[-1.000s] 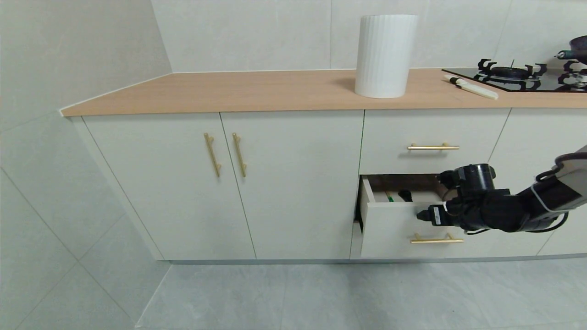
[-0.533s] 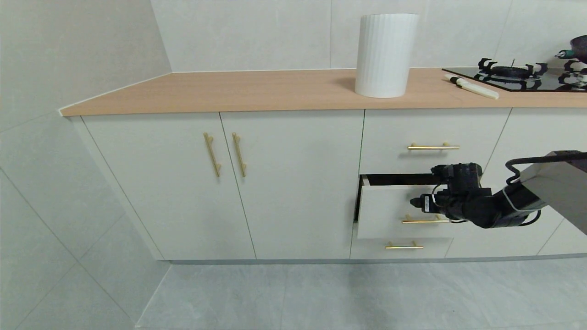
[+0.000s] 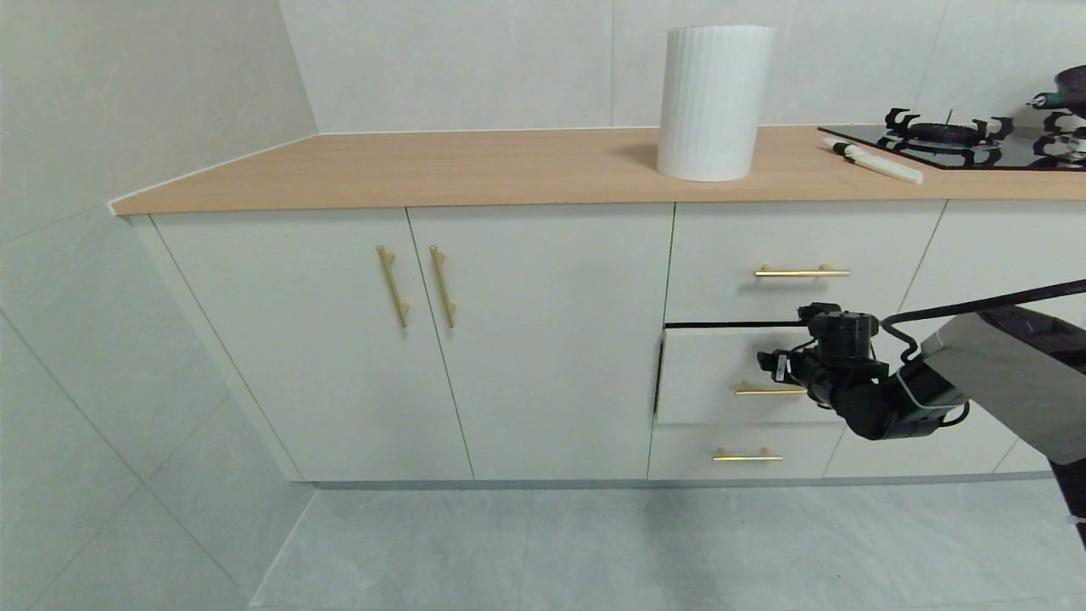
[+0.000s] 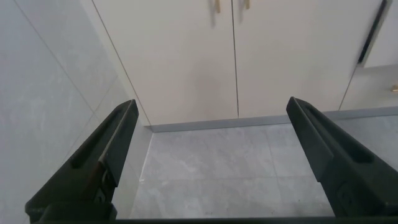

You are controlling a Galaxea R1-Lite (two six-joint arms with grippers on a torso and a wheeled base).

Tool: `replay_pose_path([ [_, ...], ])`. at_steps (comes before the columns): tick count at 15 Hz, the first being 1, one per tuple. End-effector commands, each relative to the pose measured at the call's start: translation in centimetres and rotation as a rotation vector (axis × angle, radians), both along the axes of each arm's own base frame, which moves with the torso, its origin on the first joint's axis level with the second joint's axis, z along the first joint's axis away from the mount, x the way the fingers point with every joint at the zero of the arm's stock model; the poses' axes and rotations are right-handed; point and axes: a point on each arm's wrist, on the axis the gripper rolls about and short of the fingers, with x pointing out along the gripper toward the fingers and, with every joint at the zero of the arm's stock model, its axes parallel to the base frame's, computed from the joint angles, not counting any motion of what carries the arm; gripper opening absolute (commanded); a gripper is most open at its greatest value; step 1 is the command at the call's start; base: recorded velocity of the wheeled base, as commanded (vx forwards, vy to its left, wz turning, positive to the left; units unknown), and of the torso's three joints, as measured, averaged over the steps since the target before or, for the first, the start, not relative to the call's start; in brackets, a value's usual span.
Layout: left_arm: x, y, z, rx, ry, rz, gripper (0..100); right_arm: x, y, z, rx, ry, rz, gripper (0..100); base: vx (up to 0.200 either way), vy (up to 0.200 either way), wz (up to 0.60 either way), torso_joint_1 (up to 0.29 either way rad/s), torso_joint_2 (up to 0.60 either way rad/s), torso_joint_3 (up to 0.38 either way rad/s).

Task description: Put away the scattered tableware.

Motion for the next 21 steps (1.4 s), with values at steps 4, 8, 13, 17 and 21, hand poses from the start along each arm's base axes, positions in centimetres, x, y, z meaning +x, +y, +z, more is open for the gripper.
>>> replay_pose_path([
  [4, 0.0, 0.0, 0.0, 0.0, 0.0, 0.0, 100, 1.5, 0.4, -1.0, 0.019, -0.048, -0.041, 100, 0.0, 0.0, 0.0, 0.0, 0.0, 0.0],
  [8, 0.0, 0.0, 0.0, 0.0, 0.0, 0.0, 100, 2.8, 0.4, -0.9, 0.03, -0.108, -0.102, 100, 0.0, 0.0, 0.0, 0.0, 0.0, 0.0],
  [13, 0.0, 0.0, 0.0, 0.0, 0.0, 0.0, 100, 3.0, 0.4, -0.5, 0.031, -0.128, -0.114, 100, 0.0, 0.0, 0.0, 0.0, 0.0, 0.0],
  [17, 0.0, 0.0, 0.0, 0.0, 0.0, 0.0, 100, 2.2, 0.1, 0.7, 0.025, -0.128, -0.149, 100, 0.0, 0.0, 0.0, 0.0, 0.0, 0.0],
  [21, 0.0, 0.0, 0.0, 0.0, 0.0, 0.0, 100, -4.8, -0.5, 8.9, 0.04, -0.216, -0.158, 100, 0.0, 0.0, 0.0, 0.0, 0.0, 0.0],
])
